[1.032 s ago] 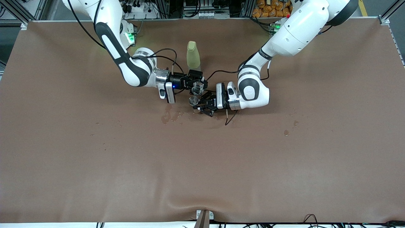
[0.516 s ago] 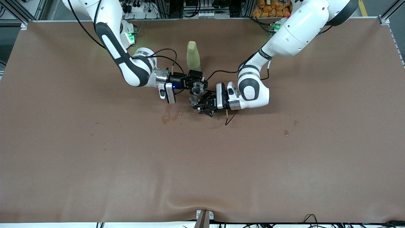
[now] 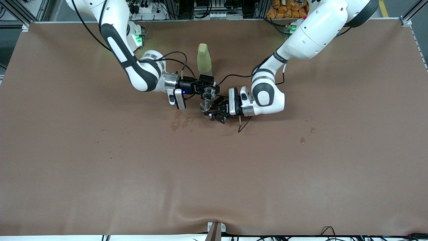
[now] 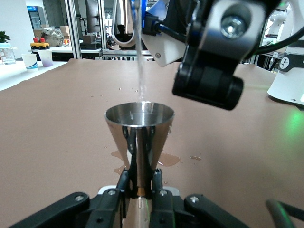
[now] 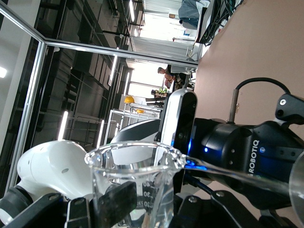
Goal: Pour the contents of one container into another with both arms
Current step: 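Pour liquid from the beaker into the jigger held by the left gripper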
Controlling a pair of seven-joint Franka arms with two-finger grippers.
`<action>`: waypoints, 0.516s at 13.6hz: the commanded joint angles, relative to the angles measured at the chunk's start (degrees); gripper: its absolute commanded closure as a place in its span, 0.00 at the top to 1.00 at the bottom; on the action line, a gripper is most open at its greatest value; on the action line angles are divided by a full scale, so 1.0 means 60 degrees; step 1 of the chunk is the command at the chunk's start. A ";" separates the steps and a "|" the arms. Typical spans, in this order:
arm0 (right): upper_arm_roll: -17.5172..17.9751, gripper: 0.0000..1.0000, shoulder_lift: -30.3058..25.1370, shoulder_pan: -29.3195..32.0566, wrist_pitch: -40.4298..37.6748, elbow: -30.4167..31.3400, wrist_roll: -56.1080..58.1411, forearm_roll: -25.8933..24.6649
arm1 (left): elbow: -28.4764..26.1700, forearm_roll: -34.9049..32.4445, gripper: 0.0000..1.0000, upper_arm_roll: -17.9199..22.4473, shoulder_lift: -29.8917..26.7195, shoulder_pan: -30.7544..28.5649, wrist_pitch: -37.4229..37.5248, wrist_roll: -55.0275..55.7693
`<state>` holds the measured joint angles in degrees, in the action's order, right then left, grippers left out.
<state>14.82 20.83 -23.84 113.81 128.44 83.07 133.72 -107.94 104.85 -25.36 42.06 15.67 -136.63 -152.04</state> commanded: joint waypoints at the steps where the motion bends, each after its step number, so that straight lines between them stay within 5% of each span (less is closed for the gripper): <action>1: 0.0020 0.00 -0.0293 -0.0070 0.0045 0.0097 -0.0353 0.0345 | -0.0336 0.0352 0.00 -0.0124 -0.0344 -0.0136 0.0037 -0.0309; 7: 0.0034 0.00 -0.0278 -0.0070 0.0059 0.0097 -0.0530 0.0419 | -0.0365 0.0352 0.00 -0.0124 -0.0388 -0.0253 0.0052 -0.0294</action>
<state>14.93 20.82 -23.84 113.77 128.42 81.19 134.73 -108.09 104.85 -25.37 41.96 14.87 -136.63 -152.04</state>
